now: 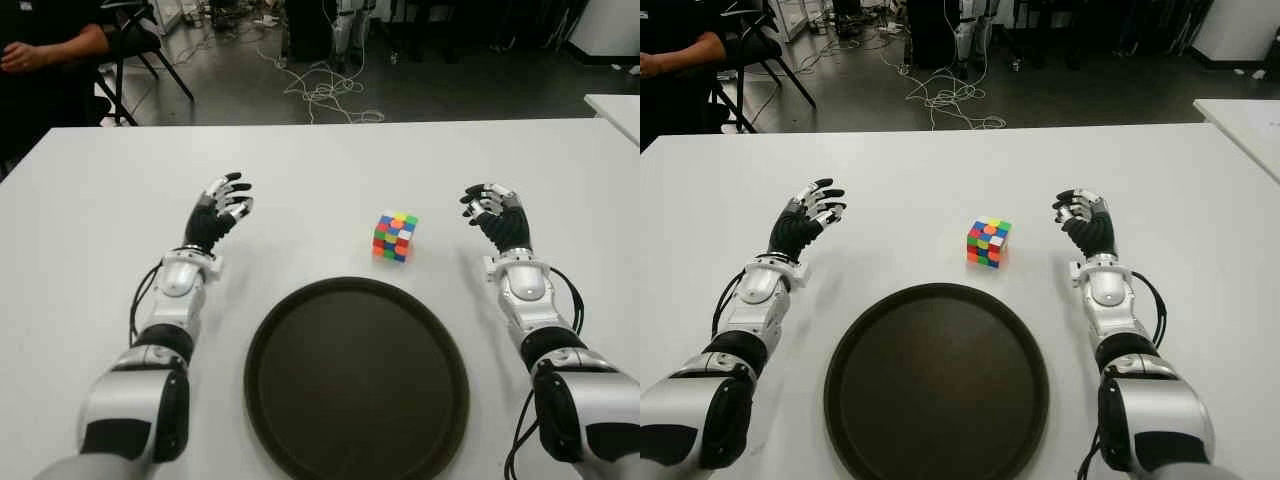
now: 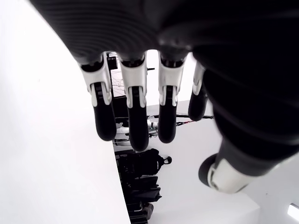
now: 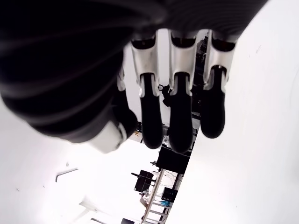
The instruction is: Pick up the Rubik's Cube and put it in the plate
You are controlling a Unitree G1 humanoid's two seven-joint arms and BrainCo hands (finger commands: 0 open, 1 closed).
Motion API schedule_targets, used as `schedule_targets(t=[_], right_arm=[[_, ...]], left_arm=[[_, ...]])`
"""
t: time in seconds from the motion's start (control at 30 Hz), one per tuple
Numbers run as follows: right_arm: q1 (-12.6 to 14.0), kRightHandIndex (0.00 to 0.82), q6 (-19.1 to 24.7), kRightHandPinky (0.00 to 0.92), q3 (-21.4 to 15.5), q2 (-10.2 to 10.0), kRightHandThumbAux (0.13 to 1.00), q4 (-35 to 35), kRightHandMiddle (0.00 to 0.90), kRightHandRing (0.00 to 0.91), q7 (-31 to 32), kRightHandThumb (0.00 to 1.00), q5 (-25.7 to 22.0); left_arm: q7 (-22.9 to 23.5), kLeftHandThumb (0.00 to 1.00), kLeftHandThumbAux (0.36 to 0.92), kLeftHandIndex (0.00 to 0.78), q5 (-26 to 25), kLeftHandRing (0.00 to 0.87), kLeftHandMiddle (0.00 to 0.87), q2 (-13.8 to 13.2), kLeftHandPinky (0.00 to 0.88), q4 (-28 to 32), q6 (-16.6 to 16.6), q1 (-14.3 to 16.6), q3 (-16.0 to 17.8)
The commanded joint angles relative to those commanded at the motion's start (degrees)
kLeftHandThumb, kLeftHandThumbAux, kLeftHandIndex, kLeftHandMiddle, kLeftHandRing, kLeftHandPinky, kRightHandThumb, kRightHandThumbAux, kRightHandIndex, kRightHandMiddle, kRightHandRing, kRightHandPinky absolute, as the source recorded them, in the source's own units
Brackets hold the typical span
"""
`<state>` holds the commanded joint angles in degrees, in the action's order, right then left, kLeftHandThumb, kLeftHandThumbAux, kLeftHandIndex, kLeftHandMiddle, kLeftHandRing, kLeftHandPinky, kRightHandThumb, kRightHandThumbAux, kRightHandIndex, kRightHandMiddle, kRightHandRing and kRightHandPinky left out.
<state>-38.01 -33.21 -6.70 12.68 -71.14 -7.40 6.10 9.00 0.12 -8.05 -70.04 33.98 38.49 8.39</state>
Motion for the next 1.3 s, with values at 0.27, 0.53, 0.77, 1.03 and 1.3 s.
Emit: schedule_targets(t=[0.27, 0.53, 0.77, 1.03, 1.3], right_arm=[[-0.1, 0.422, 0.3, 0.567, 0.1, 0.1, 0.729, -0.1, 0.489, 0.522, 0.1, 0.690, 0.0], [-0.1, 0.421, 0.3, 0.540, -0.5, -0.1, 0.730, -0.1, 0.467, 0.500, 0.5, 0.689, -0.6], [-0.2, 0.420, 0.6, 0.550, -0.4, 0.0, 0.730, 0.0, 0.465, 0.500, 0.3, 0.687, -0.5], [0.0, 0.420, 0.1, 0.564, -0.3, 0.2, 0.729, 0.0, 0.477, 0.519, 0.5, 0.688, -0.4], [0.0, 0.421, 0.0, 0.560, -0.3, 0.2, 0.729, -0.1, 0.472, 0.514, 0.6, 0.691, -0.3]], left_arm=[[-0.3, 0.534, 0.704, 0.174, -0.2, 0.270, 0.256, 0.1, 0.285, 0.0, -0.6, 0.1, 0.3], [-0.2, 0.544, 0.706, 0.179, -0.4, 0.265, 0.249, 0.2, 0.288, 0.2, -0.5, 0.1, 0.4], [-0.1, 0.534, 0.696, 0.176, -0.4, 0.267, 0.251, 0.3, 0.286, 0.3, -0.4, 0.1, 0.5], [-0.4, 0.523, 0.712, 0.178, -0.6, 0.270, 0.260, 0.5, 0.277, 0.5, -0.4, 0.0, 0.7], [-0.8, 0.522, 0.716, 0.184, -0.3, 0.278, 0.271, 0.5, 0.281, 0.2, -0.2, 0.0, 0.7]])
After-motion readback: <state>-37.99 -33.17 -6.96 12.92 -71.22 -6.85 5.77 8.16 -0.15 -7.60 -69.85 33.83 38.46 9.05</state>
